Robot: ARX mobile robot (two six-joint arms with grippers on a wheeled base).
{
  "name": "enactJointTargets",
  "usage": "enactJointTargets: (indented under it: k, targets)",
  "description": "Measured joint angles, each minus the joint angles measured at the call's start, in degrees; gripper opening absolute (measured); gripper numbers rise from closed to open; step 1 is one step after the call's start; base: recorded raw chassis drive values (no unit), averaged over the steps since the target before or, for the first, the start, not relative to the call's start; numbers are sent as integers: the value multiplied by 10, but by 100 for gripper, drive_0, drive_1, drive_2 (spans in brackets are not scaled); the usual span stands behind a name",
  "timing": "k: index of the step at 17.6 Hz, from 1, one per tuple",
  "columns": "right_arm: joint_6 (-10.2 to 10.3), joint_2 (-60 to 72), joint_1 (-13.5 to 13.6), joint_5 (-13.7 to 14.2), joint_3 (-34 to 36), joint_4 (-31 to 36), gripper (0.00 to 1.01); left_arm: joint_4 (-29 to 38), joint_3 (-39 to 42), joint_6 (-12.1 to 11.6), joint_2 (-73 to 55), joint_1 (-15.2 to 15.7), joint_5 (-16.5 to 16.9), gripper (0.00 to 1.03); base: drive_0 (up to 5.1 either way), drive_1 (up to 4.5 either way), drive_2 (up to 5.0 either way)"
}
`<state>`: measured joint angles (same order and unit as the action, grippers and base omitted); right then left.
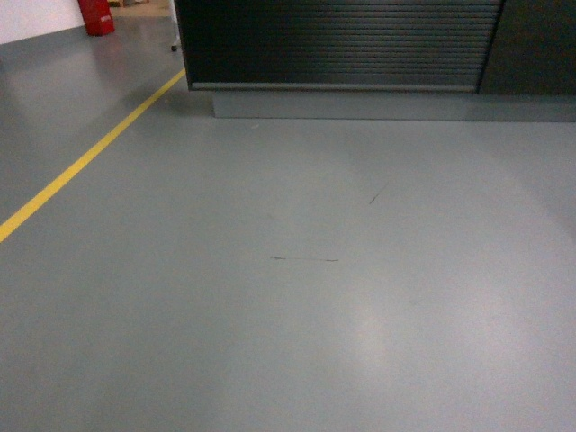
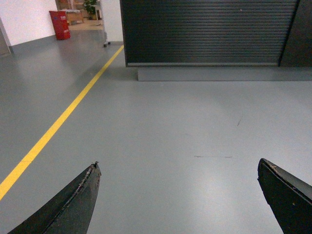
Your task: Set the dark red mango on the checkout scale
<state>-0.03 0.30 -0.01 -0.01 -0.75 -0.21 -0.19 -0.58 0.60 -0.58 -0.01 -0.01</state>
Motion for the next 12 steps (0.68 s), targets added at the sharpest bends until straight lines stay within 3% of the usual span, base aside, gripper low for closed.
enactJointTargets:
  k: [12]
  targets:
    - [0, 0, 0, 0, 0, 0, 98, 0, 0, 0, 0, 0, 0, 98, 0, 0, 0]
